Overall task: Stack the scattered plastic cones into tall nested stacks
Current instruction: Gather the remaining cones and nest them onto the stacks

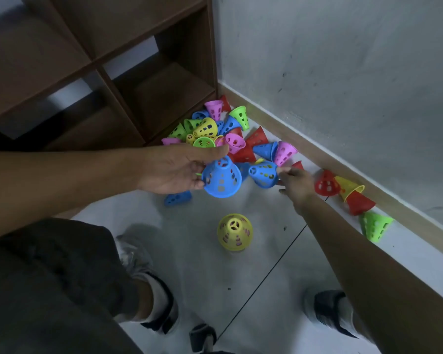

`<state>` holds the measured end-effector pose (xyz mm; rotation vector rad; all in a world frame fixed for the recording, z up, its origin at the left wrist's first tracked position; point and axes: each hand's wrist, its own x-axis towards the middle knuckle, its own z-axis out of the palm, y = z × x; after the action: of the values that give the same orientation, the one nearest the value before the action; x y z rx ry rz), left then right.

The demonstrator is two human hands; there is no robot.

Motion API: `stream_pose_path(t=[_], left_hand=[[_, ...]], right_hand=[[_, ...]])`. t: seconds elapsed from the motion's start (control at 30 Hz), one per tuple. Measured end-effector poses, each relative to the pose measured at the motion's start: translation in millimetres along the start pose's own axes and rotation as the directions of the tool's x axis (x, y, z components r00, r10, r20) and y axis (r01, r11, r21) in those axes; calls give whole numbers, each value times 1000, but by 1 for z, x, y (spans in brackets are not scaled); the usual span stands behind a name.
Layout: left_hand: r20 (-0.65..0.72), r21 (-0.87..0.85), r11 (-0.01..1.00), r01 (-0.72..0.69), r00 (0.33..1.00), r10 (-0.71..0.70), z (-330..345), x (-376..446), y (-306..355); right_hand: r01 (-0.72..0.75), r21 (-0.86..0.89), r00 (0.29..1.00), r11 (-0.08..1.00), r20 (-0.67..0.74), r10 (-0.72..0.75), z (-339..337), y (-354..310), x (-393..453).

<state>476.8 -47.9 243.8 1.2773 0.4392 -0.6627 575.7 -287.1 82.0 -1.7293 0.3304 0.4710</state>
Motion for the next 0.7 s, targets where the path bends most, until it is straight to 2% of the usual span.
stream_pose_path(t=[0.1,0.3,0.5,0.6,0.7], left_hand=[[70,-17,1000,-13,997,14,4,-10,1],[131,212,977,-11,991,-17,19,-17,-20],[6,346,938,-16,1000,14,34,-18,-46],[-76,462,887,-6,996,46,34,-15,-60],[-102,574,819,21,994,46,31,-13,-71]], right_hand=[[2,43,1000,999,23,-3,-7,-5,-10],[-13,104,997,994,73,6,-21,-18,-25],[-2,152,995,988,101,-13,-20,-34,-38],[-3,164,991,986,133,-19,-16,-42,-44],[-4,162,979,987,203,-29,-10,-50,-49]])
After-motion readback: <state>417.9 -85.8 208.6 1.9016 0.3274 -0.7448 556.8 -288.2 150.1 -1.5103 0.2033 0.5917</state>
